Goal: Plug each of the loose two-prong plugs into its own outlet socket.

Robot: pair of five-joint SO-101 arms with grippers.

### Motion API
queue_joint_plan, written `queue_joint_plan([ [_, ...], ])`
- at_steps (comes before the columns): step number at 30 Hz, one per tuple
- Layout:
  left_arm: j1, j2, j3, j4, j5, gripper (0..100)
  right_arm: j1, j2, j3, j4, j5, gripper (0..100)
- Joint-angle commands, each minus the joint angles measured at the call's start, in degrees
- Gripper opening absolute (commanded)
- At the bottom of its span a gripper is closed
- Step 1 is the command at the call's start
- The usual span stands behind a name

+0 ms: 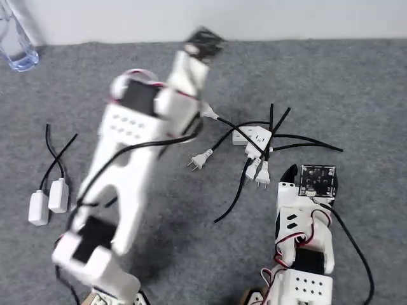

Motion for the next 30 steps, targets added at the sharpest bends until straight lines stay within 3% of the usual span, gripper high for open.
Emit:
queue_joint_plan([
  [1, -8.4, -14.2, 8.8, 1.6, -6.3, 1, -0.3, 0.3, 0.8, -1.2, 0.5, 27.7],
  [8, -26.4, -25.1, 19.9, 0.3, -16.5, 1, -0.3, 0.5, 0.8, -1.4, 0.5, 27.7],
  [13, -41.2, -26.3, 28.0, -5.9, -21.6, 1, -0.3, 0.5, 0.8, -1.4, 0.5, 27.7],
  [19, -52.0, -26.3, 45.1, -23.7, -22.2, 1, -0.3, 0.7, 0.8, -1.5, 0.5, 27.7],
  [30, -55.8, -26.3, 74.4, -62.2, -22.2, 1, -0.4, 0.8, 0.8, -1.5, 0.5, 27.7],
])
